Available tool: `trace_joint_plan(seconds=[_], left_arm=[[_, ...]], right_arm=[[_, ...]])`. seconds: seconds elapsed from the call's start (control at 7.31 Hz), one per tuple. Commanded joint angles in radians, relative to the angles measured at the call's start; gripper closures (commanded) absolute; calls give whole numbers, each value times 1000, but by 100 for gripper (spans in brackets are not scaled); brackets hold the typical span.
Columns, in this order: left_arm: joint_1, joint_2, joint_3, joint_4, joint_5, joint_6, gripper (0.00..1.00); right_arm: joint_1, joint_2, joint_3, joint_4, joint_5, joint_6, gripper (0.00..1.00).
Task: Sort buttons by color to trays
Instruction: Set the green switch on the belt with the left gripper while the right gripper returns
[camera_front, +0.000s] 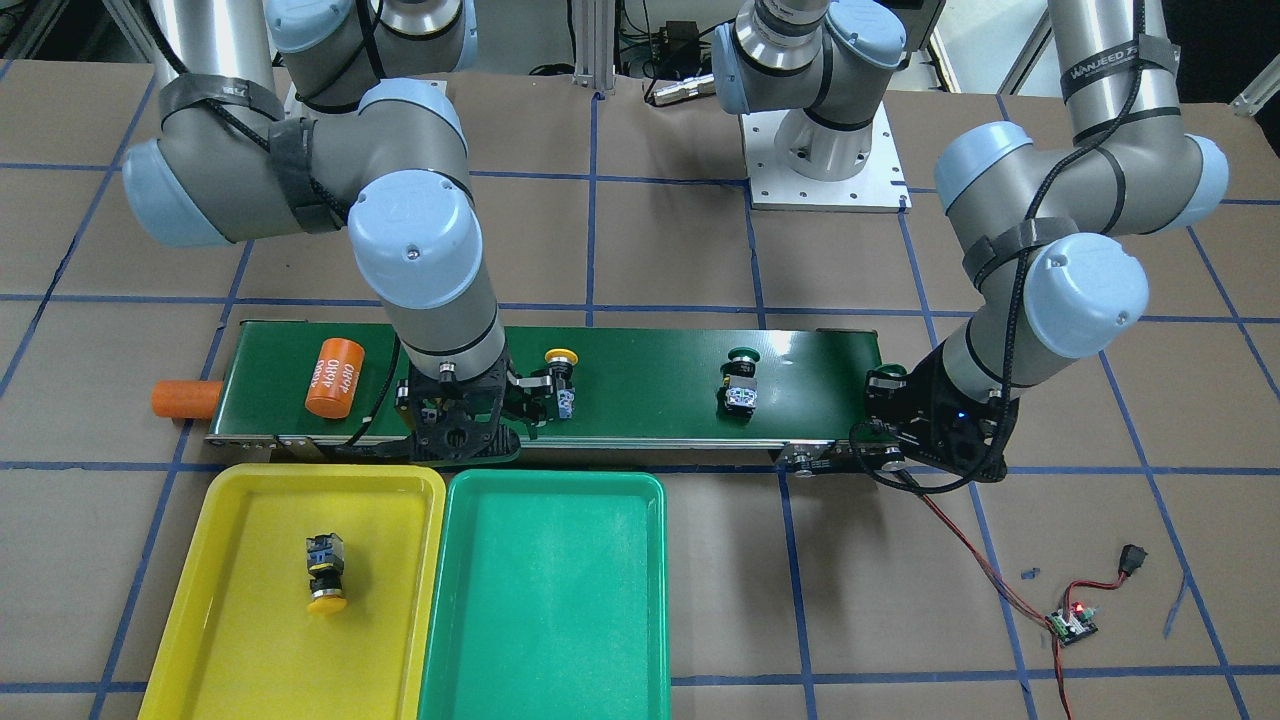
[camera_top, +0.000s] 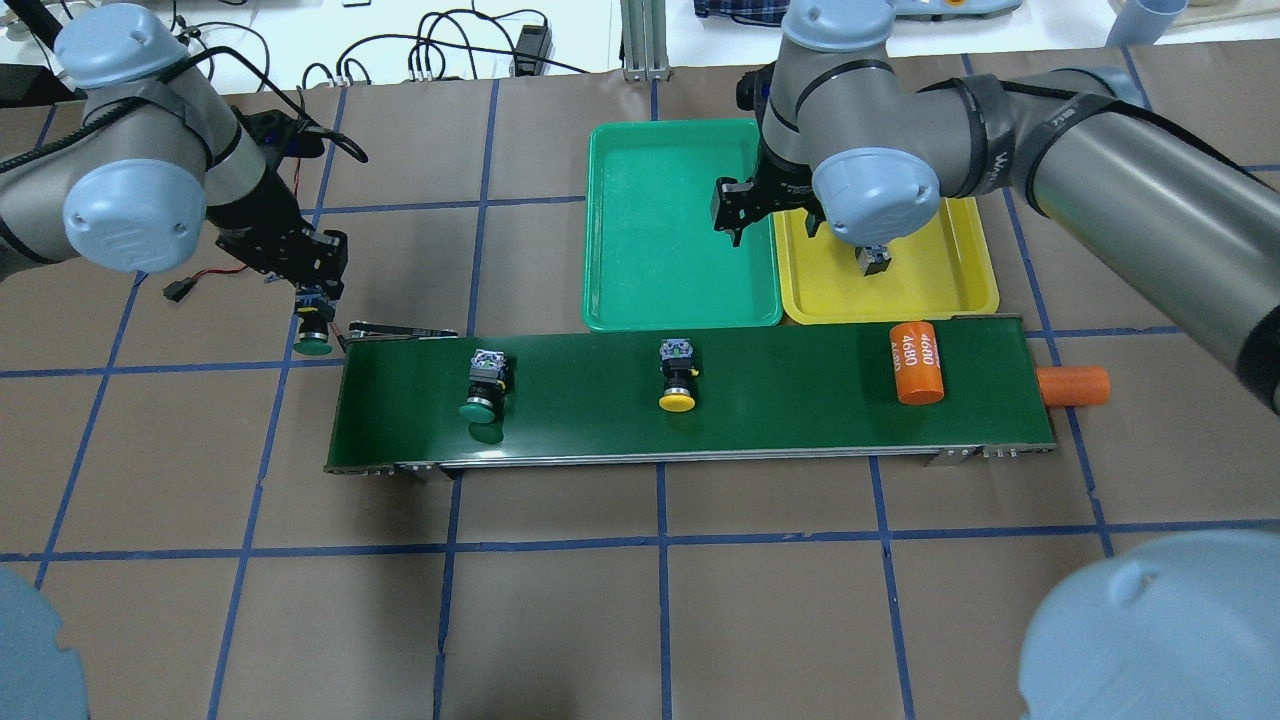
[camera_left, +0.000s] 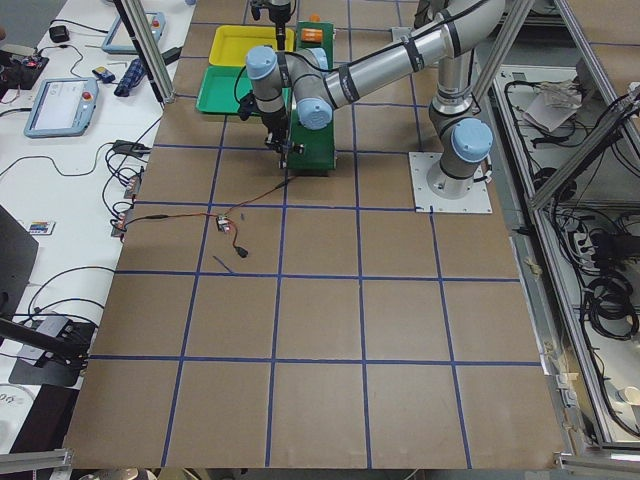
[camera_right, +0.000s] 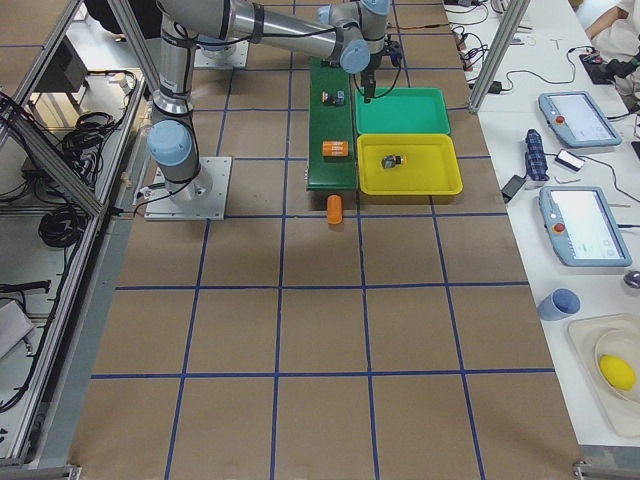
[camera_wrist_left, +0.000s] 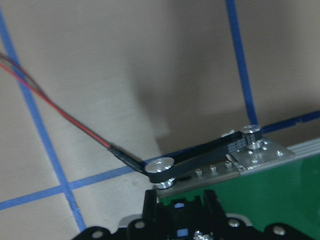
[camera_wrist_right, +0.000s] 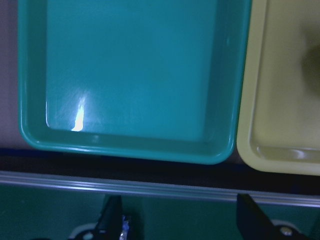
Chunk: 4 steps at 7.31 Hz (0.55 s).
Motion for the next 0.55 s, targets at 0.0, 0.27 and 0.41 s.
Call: trace_joint_plan(seconds=[0.0, 0.27, 0.41], left_arm=[[-4, 4, -38, -2, -1, 26, 100], [-1, 0, -41, -4, -1, 26, 100], [-2, 0, -41, -4, -1, 20, 100]], right_arm=[[22, -10, 88, 40, 54, 15, 25], [24, -11, 153, 20, 55, 15, 23], [24, -11, 152, 19, 55, 15, 20]])
